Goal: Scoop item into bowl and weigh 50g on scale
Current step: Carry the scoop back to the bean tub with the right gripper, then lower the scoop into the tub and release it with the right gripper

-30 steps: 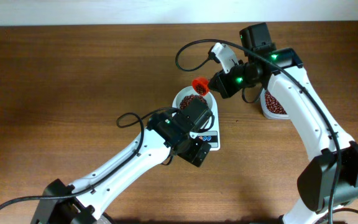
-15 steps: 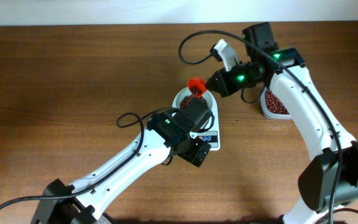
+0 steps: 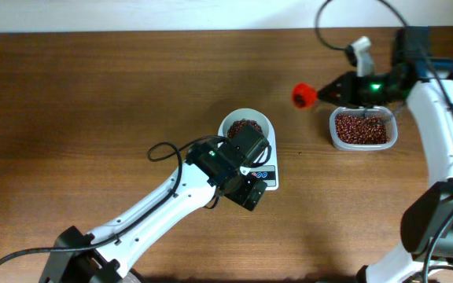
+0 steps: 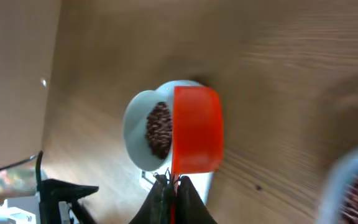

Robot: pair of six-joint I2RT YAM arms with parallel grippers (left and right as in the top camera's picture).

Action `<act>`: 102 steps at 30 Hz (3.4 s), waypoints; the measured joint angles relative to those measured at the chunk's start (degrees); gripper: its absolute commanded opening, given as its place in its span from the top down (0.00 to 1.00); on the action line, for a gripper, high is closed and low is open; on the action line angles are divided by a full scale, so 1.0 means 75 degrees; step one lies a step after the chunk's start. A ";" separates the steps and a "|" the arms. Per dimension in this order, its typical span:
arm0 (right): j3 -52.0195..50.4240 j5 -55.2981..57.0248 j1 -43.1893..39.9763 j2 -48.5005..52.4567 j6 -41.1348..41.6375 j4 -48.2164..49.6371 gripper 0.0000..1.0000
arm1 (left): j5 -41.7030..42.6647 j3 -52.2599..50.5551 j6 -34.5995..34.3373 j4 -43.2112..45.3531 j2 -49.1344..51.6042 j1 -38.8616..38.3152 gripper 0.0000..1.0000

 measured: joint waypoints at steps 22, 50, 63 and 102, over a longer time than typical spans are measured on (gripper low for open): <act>-0.0309 0.1810 -0.2256 0.0000 0.0003 -0.0769 0.96 | 0.0000 0.0000 0.0000 0.0000 0.0000 0.0000 0.01; -0.1673 0.6091 -0.0423 0.0003 0.0565 0.0842 0.96 | 0.0000 0.0000 -0.0003 0.0000 0.0000 0.0000 0.01; -0.1821 0.4654 -0.0437 0.0003 0.0705 0.1137 0.96 | 0.0000 0.0000 0.0000 0.0000 0.0000 0.0000 0.01; -0.1906 0.4785 -0.0437 0.0032 0.0799 0.2174 0.14 | 0.0000 0.0000 -0.0003 0.0000 0.0000 0.0000 0.01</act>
